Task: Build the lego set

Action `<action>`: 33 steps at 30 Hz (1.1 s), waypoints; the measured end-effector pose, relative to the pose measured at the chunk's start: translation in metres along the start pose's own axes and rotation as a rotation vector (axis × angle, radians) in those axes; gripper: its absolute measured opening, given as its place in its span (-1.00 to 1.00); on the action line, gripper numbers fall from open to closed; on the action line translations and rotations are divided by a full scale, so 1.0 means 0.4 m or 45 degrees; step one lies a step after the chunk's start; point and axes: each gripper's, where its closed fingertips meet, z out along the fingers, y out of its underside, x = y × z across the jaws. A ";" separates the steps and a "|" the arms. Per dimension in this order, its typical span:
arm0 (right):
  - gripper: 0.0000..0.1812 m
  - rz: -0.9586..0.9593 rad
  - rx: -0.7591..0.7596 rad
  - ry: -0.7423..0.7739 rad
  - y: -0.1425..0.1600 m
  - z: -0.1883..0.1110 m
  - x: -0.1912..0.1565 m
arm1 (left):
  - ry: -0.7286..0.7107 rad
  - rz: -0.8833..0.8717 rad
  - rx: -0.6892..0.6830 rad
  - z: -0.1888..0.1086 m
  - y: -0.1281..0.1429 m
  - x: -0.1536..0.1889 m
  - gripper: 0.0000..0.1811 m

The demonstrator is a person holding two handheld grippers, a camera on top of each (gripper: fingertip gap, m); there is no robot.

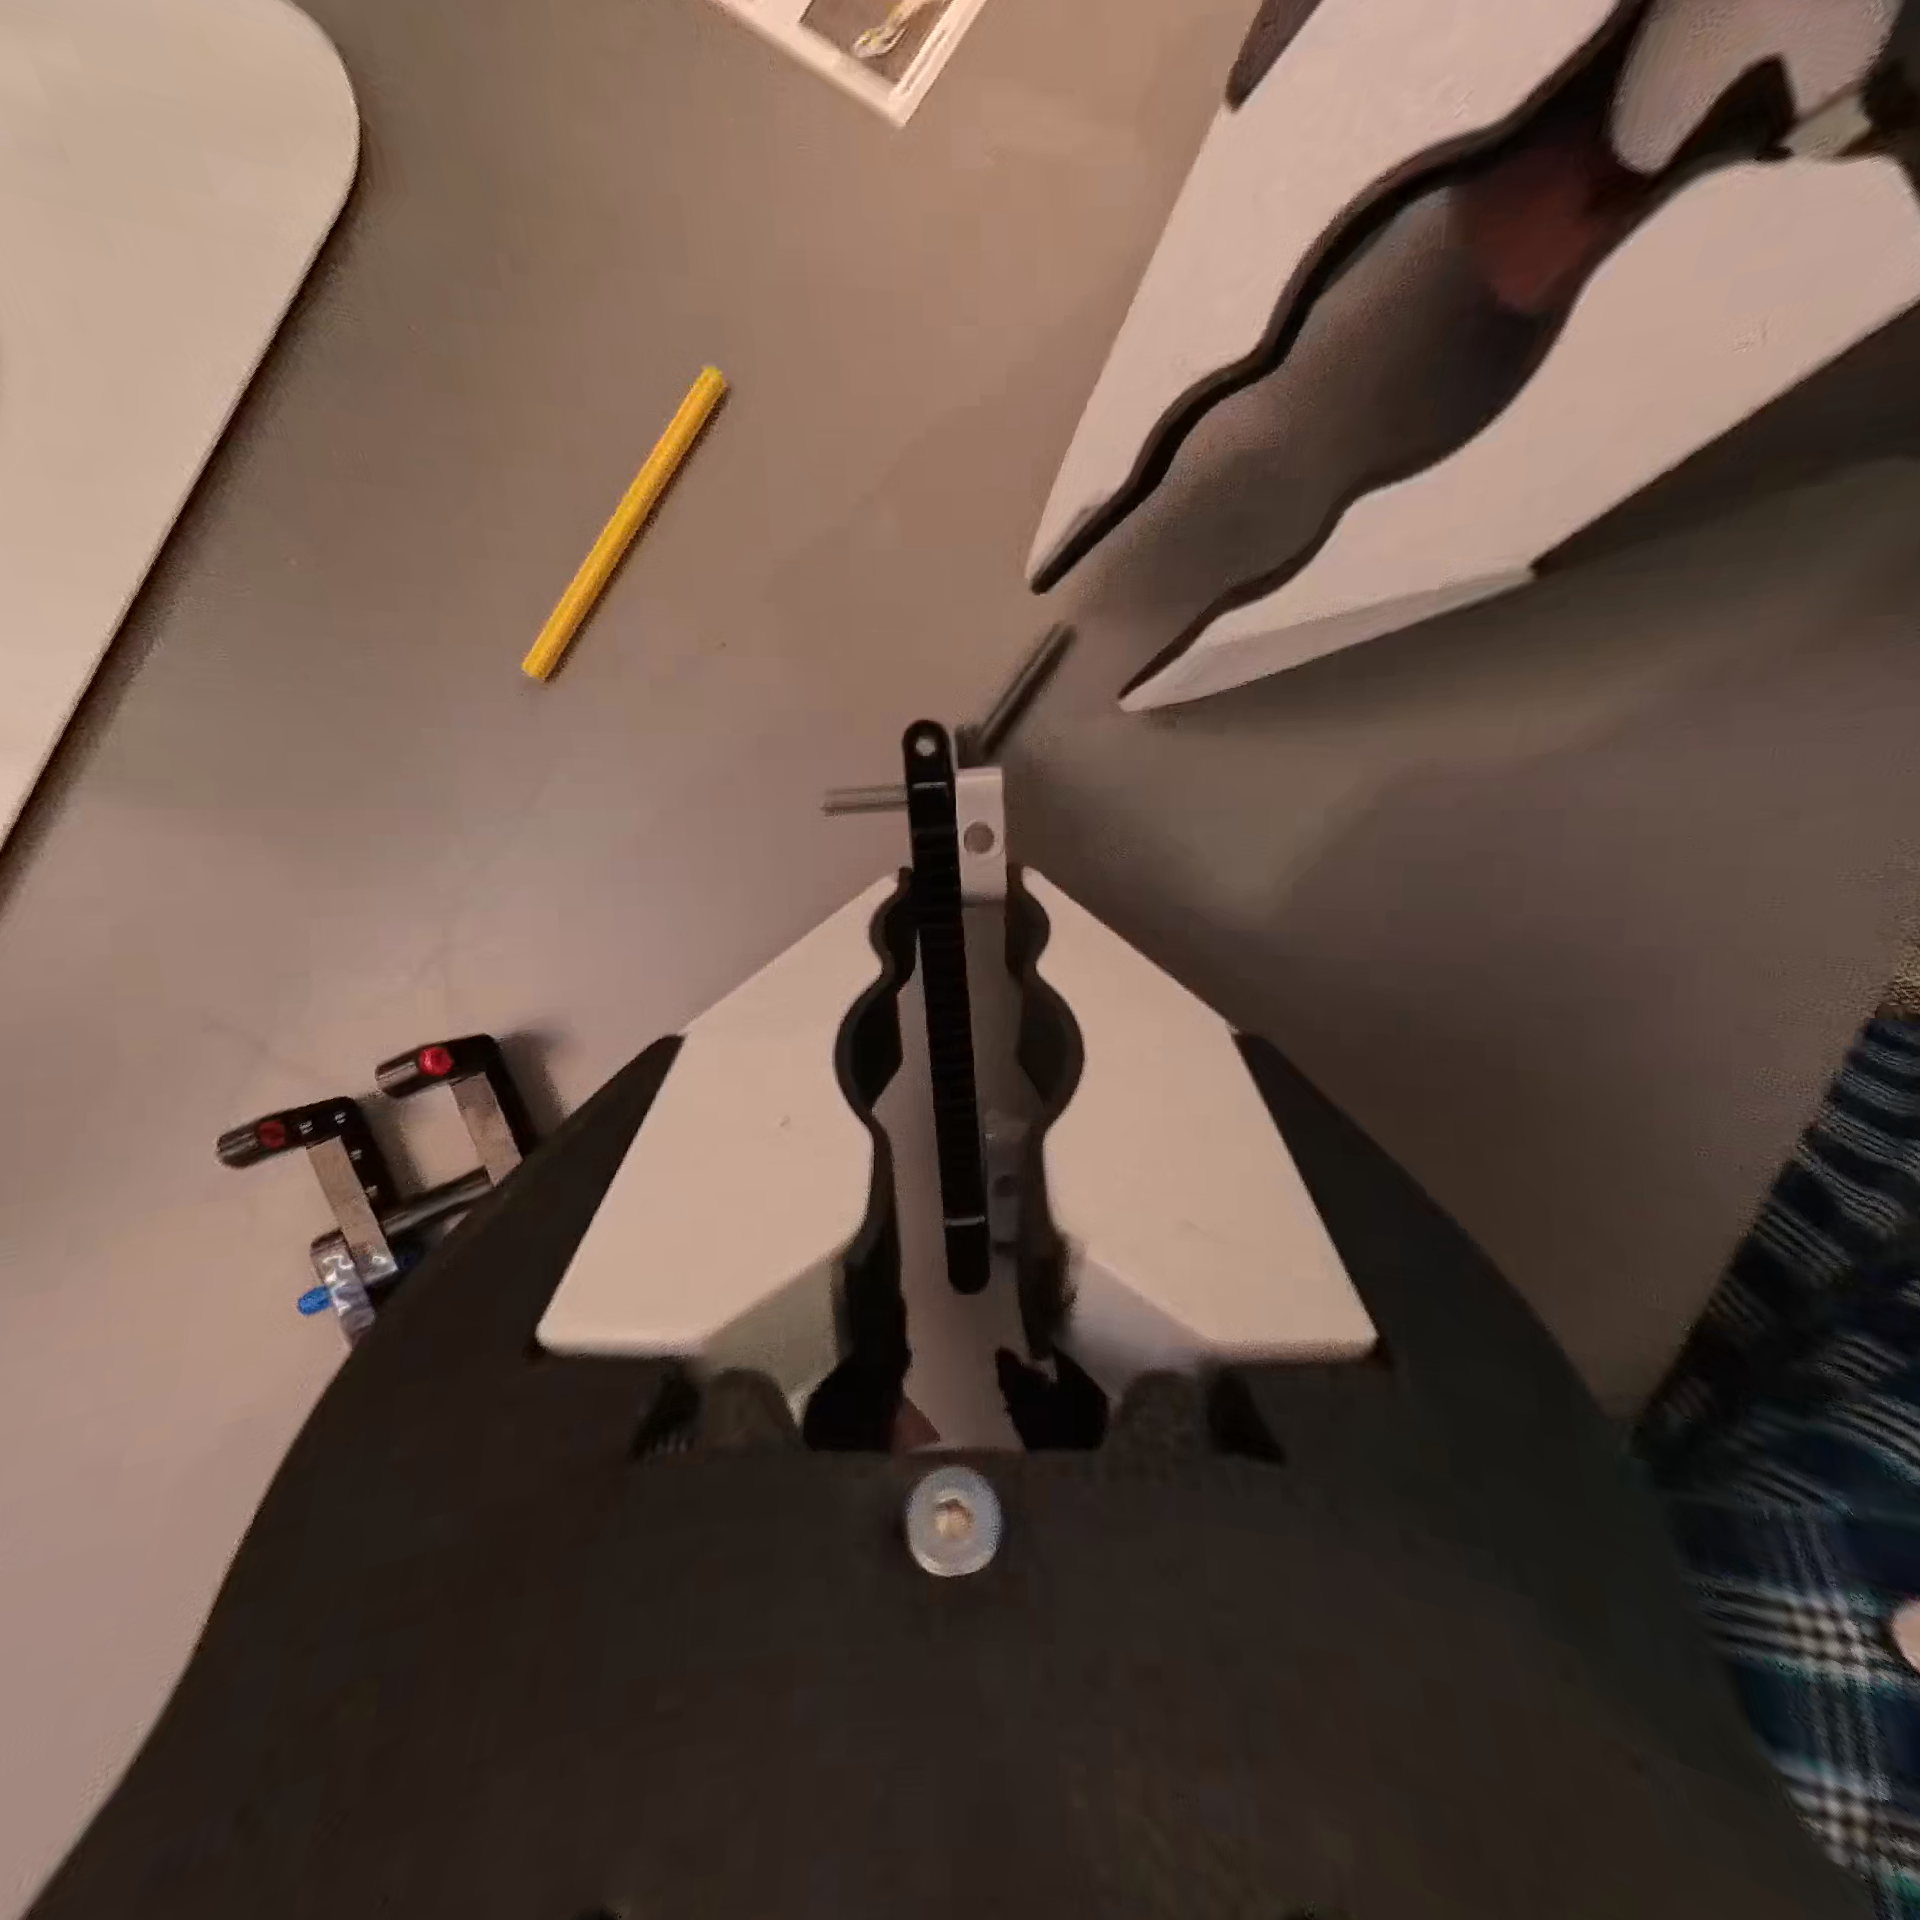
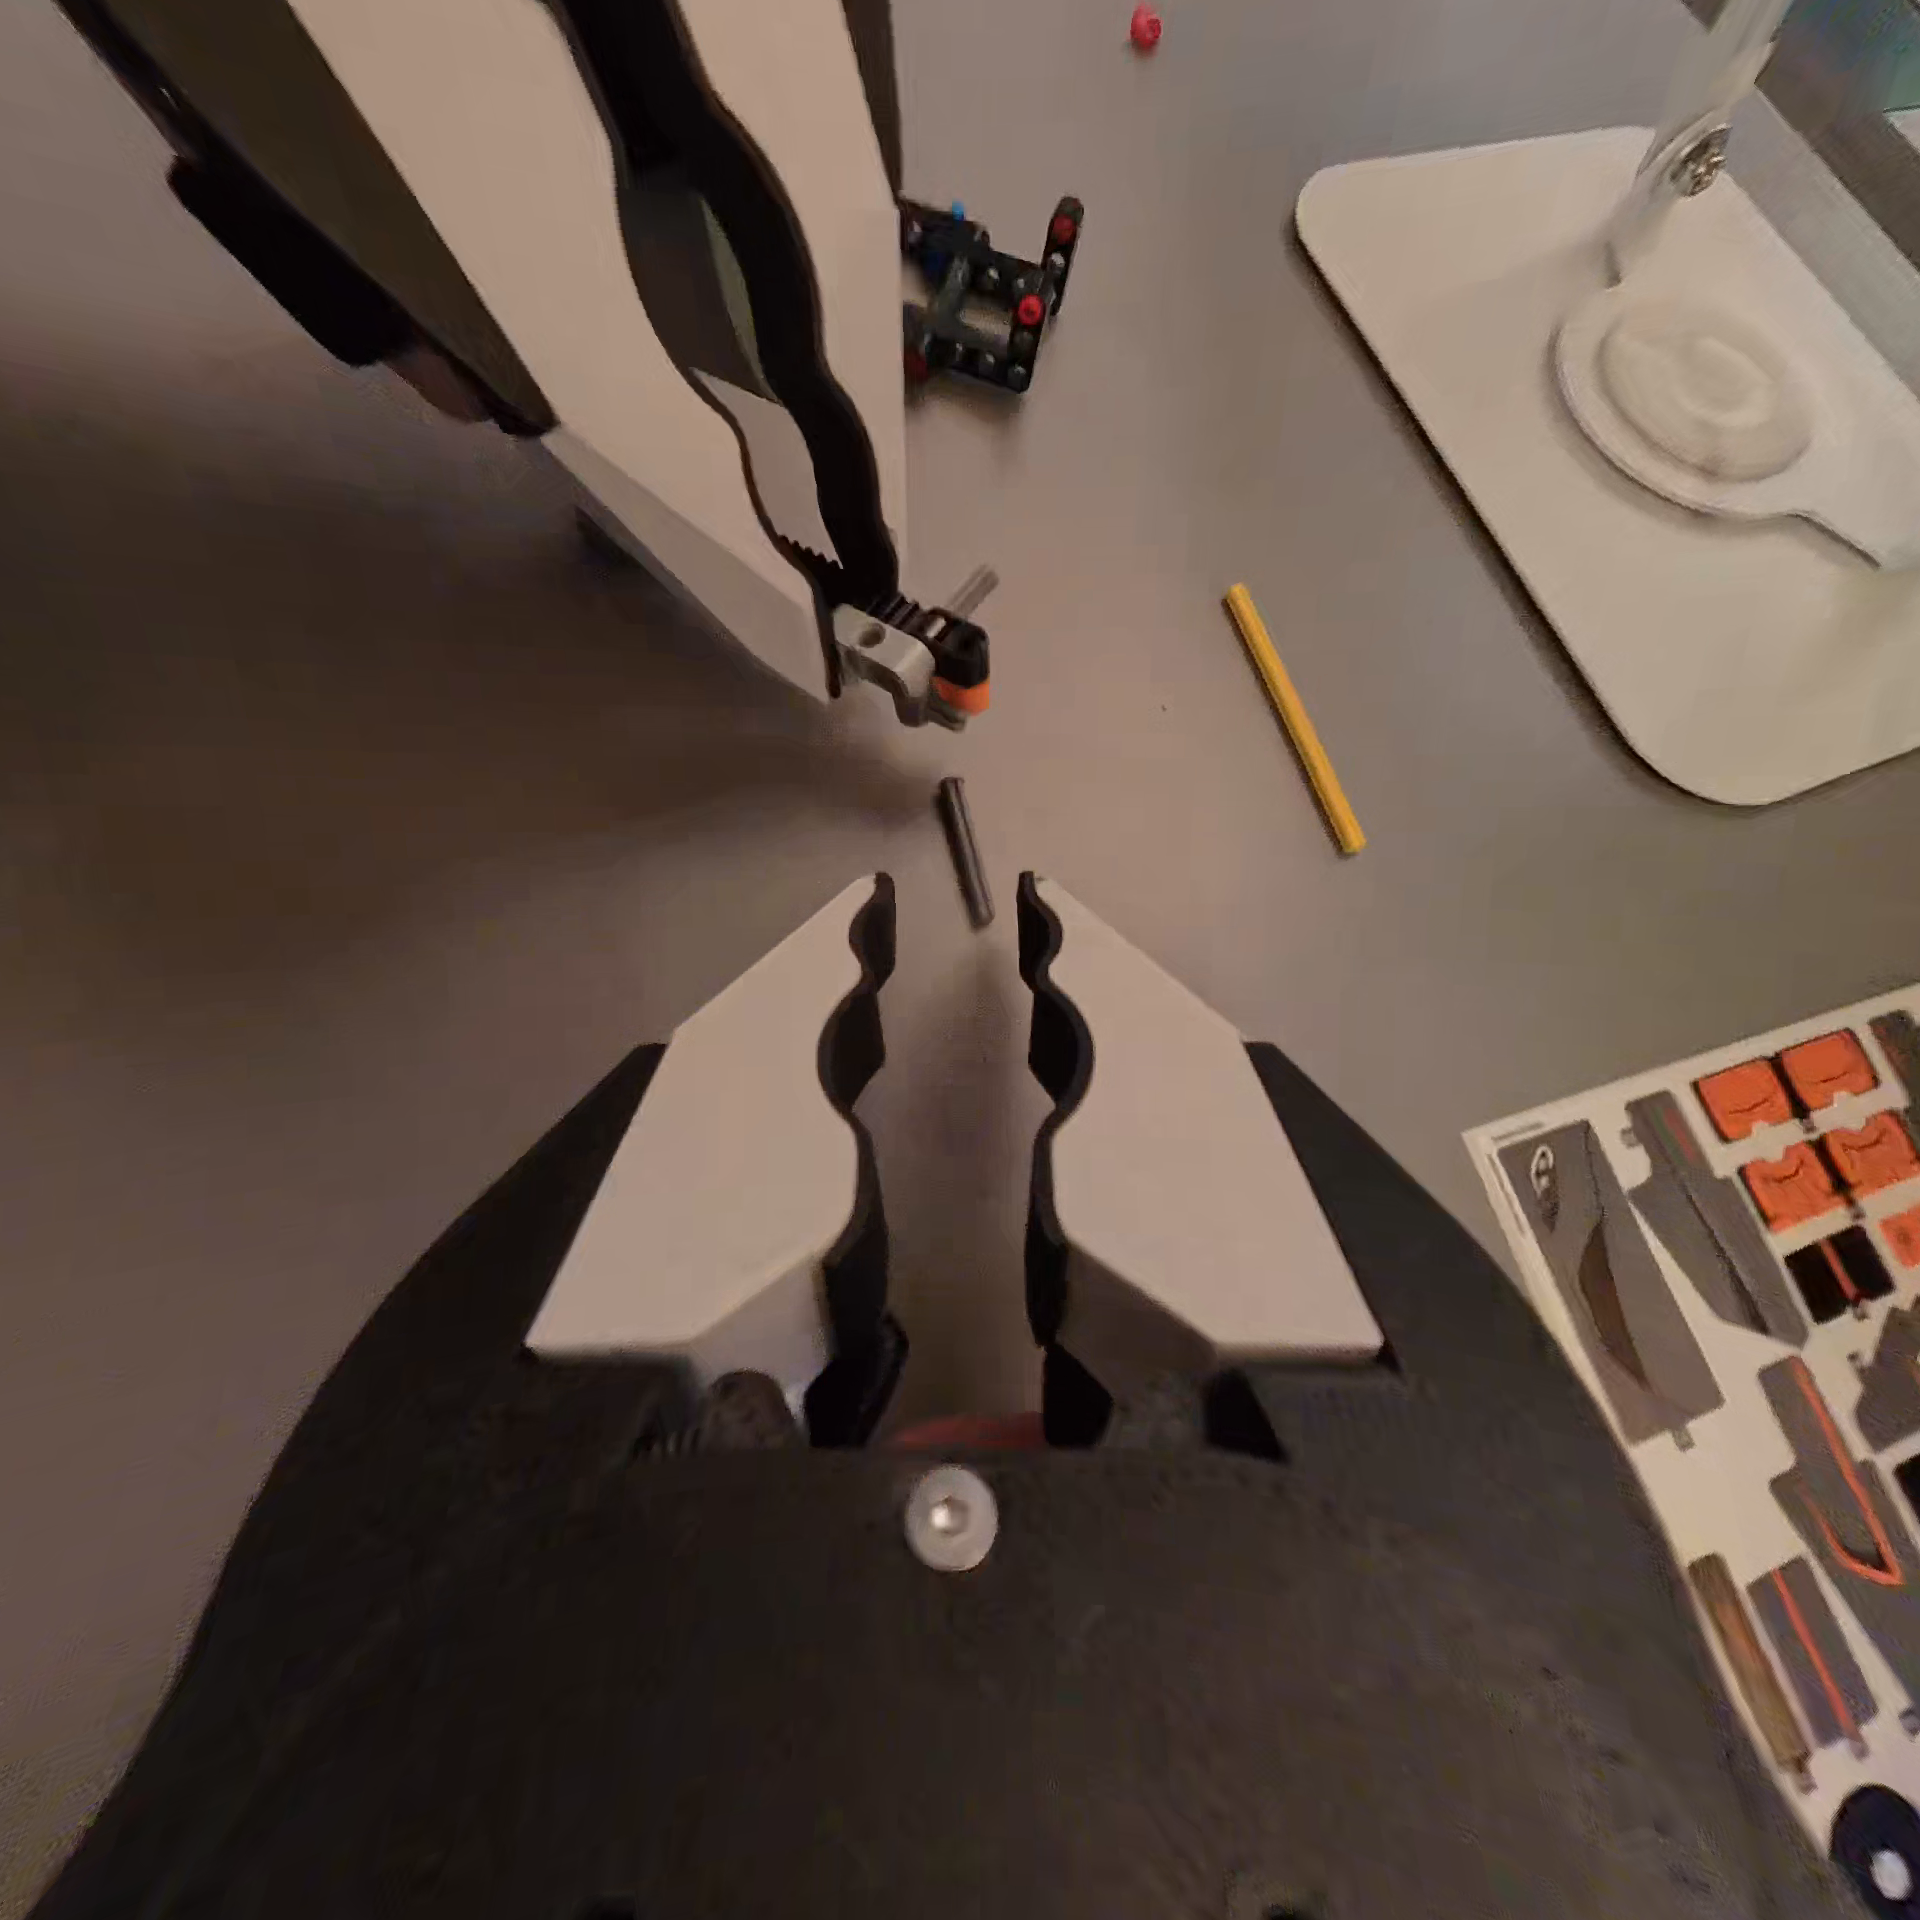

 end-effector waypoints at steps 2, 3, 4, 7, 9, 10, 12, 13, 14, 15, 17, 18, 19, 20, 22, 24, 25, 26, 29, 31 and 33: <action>-0.80 -0.046 -0.080 0.044 0.009 0.029 0.011 | 0.012 -0.023 -0.016 0.018 0.007 -0.005 -0.84; -0.87 -0.051 -0.084 0.062 0.005 0.038 0.017 | 0.010 -0.033 -0.014 0.025 0.010 -0.009 -0.84; -0.94 -0.050 -0.092 0.065 0.003 0.043 0.022 | 0.005 -0.048 0.008 0.027 0.007 -0.015 -0.83; -0.99 -0.036 -0.096 0.010 0.003 0.047 0.018 | 0.021 -0.096 0.046 0.017 0.011 -0.028 -0.75; -0.99 -0.007 -0.070 -0.054 0.002 0.043 0.007 | 0.002 -0.066 0.088 0.001 0.012 -0.038 -0.70; -0.99 0.001 -0.060 -0.057 0.003 0.038 0.009 | -0.069 -0.007 0.111 -0.012 0.009 -0.051 -0.67; -0.99 -0.006 -0.025 -0.101 -0.002 0.025 -0.002 | -0.186 0.196 0.129 -0.033 -0.004 -0.048 -0.64; -1.00 0.001 0.001 -0.130 -0.010 0.018 -0.009 | -0.206 0.290 0.186 -0.044 -0.028 -0.027 -0.68; -0.99 0.002 0.018 -0.160 -0.017 0.010 -0.018 | -0.238 0.365 0.235 -0.053 -0.053 -0.010 -0.71; -0.99 -0.015 0.029 -0.180 -0.023 0.003 -0.025 | -0.256 0.449 0.256 -0.055 -0.069 0.009 -0.72; -0.99 -0.017 0.059 -0.225 -0.045 -0.013 -0.039 | -0.363 0.647 0.302 -0.058 -0.097 0.026 -0.77; -0.99 -0.012 0.081 -0.243 -0.059 -0.022 -0.044 | -0.393 0.727 0.310 -0.055 -0.103 0.036 -0.80; -0.99 -0.008 0.090 -0.247 -0.069 -0.030 -0.045 | -0.401 0.782 0.308 -0.051 -0.103 0.046 -0.82; -0.99 -0.010 0.080 -0.242 -0.071 -0.035 -0.043 | -0.434 0.828 0.324 -0.054 -0.108 0.050 -0.84; -1.00 0.014 0.067 -0.255 -0.073 -0.044 -0.043 | -0.457 0.914 0.309 -0.052 -0.104 0.062 -0.89; -1.00 0.023 0.075 -0.260 -0.077 -0.051 -0.041 | -0.469 0.934 0.333 -0.059 -0.110 0.068 -0.91; -1.00 0.025 0.071 -0.263 -0.077 -0.054 -0.041 | -0.446 0.931 0.315 -0.055 -0.104 0.071 -0.89; -0.99 0.032 0.065 -0.266 -0.079 -0.055 -0.042 | -0.461 0.941 0.299 -0.052 -0.101 0.066 -0.87; -1.00 0.029 0.073 -0.285 -0.092 -0.059 -0.049 | -0.501 0.977 0.307 -0.053 -0.104 0.063 -0.95; -0.99 0.024 0.083 -0.271 -0.101 -0.062 -0.043 | -0.528 0.976 0.320 -0.053 -0.106 0.059 -0.98; -0.95 0.029 0.127 -0.237 -0.115 -0.068 -0.029 | -0.493 0.837 0.384 -0.063 -0.117 0.051 -0.98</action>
